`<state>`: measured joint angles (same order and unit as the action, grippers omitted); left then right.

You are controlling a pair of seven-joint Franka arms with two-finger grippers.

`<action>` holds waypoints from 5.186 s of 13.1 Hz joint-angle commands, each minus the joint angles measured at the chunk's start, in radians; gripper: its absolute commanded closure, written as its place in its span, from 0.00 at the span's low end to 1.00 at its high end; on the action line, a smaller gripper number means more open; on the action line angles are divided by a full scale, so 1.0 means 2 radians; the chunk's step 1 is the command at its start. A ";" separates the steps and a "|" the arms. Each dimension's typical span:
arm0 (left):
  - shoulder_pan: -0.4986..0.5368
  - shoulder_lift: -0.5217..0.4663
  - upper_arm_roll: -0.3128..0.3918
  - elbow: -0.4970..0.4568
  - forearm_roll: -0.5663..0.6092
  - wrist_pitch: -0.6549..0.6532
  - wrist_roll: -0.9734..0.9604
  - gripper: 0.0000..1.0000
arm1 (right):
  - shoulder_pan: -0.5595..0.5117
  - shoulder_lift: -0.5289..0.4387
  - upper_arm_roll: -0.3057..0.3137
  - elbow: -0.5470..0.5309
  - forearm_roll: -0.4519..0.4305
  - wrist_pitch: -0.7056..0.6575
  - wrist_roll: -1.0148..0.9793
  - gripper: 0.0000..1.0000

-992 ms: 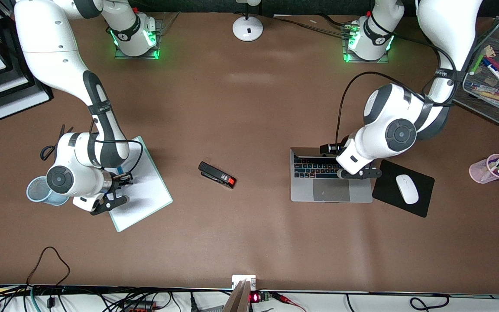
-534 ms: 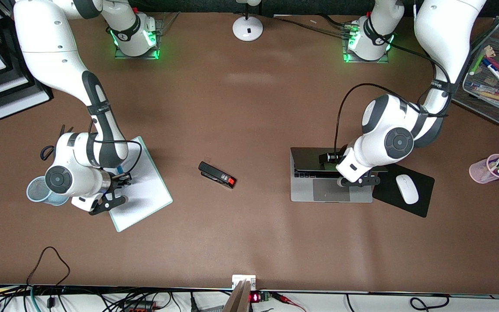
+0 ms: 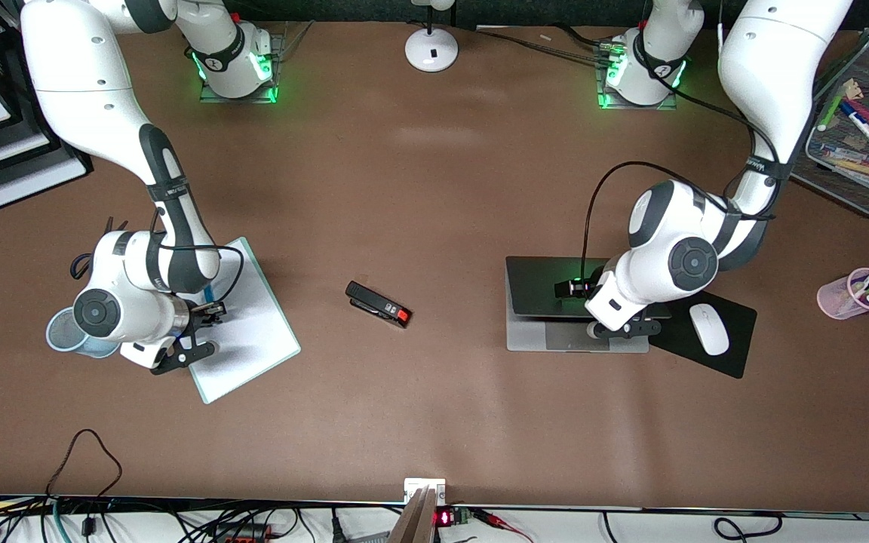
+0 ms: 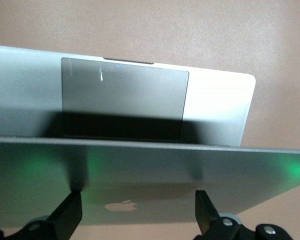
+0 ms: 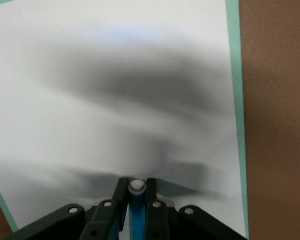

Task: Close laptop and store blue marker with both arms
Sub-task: 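Push the laptop lid down with the left gripper to close it, then lower the blue marker into the light blue cup with the right gripper, then release the marker with the right gripper while the left gripper lifts away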

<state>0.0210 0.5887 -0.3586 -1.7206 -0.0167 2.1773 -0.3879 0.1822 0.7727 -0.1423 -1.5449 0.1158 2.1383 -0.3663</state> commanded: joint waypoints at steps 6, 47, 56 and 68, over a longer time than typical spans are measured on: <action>-0.010 0.041 0.017 0.029 0.017 0.028 -0.003 0.00 | -0.004 -0.081 0.000 0.028 0.005 -0.014 -0.014 0.93; 0.068 -0.254 0.031 0.044 0.039 -0.207 0.100 0.00 | -0.297 -0.024 0.001 0.070 0.438 -0.204 -0.999 0.95; 0.068 -0.281 0.031 0.045 0.037 -0.250 0.100 0.00 | -0.312 0.011 0.001 0.070 0.459 -0.202 -1.029 0.94; 0.067 -0.281 0.027 0.092 0.040 -0.314 0.099 0.00 | -0.321 0.001 -0.001 0.071 0.464 -0.225 -0.989 0.00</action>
<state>0.1481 0.0296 -0.2936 -1.5703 0.0413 1.6003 -0.2075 -0.4504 0.7984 -0.1539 -1.4171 1.0434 1.7165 -2.3743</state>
